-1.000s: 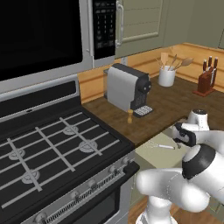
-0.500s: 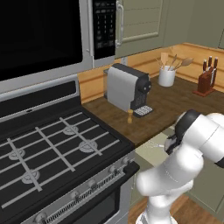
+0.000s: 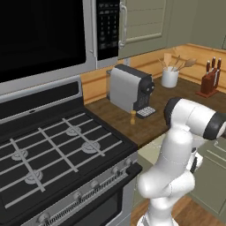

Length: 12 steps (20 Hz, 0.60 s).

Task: Pick the whisk from the drawer and place it on the counter.

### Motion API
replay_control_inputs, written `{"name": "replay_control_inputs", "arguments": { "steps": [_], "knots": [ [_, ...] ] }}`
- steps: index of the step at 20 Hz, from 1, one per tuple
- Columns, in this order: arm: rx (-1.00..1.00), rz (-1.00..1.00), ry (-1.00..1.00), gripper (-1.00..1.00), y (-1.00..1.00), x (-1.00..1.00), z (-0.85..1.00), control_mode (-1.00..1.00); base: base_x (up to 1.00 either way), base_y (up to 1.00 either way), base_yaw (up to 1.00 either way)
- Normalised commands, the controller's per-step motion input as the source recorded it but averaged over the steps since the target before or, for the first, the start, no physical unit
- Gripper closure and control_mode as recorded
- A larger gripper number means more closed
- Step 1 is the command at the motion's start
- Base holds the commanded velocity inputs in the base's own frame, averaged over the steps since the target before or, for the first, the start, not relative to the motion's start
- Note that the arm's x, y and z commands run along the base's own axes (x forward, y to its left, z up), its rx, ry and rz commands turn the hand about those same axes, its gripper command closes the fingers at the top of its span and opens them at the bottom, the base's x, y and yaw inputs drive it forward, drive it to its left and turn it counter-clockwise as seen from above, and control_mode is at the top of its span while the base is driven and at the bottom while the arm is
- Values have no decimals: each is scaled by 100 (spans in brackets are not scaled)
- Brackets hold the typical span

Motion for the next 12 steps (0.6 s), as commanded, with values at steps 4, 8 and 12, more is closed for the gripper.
{"name": "replay_control_inputs", "arguments": {
  "steps": [4, 8, 12],
  "knots": [
    [10, 0, 24, -100, -100, -100, 6, -100, 0, 0, 0],
    [8, 0, 41, -100, -100, -100, 64, -100, 0, 0, 0],
    [10, -3, 63, -100, -100, -100, 71, -100, 0, 0, 0]
  ]
}}
